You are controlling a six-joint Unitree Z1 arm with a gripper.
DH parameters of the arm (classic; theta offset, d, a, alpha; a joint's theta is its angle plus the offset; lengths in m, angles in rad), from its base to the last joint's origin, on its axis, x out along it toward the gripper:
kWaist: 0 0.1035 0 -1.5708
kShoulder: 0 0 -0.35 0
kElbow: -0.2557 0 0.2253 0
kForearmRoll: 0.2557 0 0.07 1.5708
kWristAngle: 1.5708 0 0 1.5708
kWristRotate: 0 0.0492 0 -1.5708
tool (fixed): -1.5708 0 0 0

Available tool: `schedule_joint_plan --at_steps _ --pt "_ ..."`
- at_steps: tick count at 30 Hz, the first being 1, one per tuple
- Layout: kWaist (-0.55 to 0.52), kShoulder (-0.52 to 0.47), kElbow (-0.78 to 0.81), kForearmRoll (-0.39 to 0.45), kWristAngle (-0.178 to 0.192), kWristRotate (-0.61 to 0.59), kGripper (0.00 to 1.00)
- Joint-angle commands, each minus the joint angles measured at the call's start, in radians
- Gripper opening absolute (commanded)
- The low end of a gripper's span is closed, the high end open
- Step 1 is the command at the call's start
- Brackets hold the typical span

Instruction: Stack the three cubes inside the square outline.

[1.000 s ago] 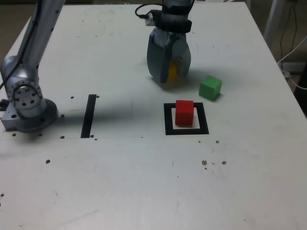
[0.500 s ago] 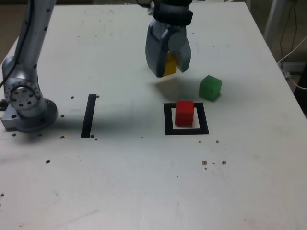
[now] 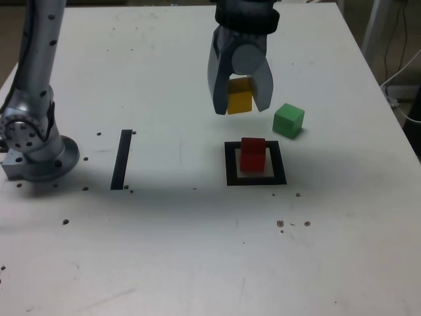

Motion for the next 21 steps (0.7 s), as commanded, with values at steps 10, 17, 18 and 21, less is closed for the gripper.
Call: schedule_joint_plan --at_steps 10,17,18,21 --pt "-0.081 0.024 -0.057 0.049 -0.053 0.001 0.22" --pt "-0.113 0.062 -0.084 0.047 -0.058 0.001 0.22" --pt "-0.116 0.068 -0.088 0.046 -0.057 0.002 0.22" --pt "-0.122 0.086 -0.098 0.043 -0.052 0.005 0.22"
